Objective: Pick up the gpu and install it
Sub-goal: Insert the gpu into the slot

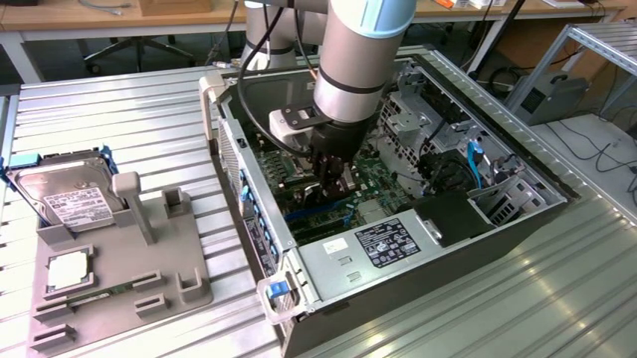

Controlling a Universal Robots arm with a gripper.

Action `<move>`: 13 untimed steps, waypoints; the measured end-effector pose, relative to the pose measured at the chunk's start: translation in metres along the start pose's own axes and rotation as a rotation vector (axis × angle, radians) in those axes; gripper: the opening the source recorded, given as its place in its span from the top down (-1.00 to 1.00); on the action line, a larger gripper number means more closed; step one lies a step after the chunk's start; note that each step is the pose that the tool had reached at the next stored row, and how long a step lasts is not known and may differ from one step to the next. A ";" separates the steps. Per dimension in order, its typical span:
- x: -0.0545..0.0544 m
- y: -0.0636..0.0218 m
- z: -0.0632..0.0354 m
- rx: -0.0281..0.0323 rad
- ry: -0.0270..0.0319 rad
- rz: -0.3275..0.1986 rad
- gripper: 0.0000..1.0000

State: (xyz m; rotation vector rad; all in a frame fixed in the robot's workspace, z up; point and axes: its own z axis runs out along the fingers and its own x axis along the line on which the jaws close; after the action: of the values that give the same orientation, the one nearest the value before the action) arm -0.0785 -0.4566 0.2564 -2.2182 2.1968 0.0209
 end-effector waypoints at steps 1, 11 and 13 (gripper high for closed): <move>0.000 0.0000 0.0000 0.0000 0.0000 0.000 0.46; 0.000 0.0000 0.0000 0.0000 0.0000 0.000 0.46; 0.000 0.0001 0.0000 0.0000 0.0000 0.001 0.46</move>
State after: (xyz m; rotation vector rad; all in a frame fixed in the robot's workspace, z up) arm -0.0786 -0.4569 0.2563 -2.2175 2.1975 0.0210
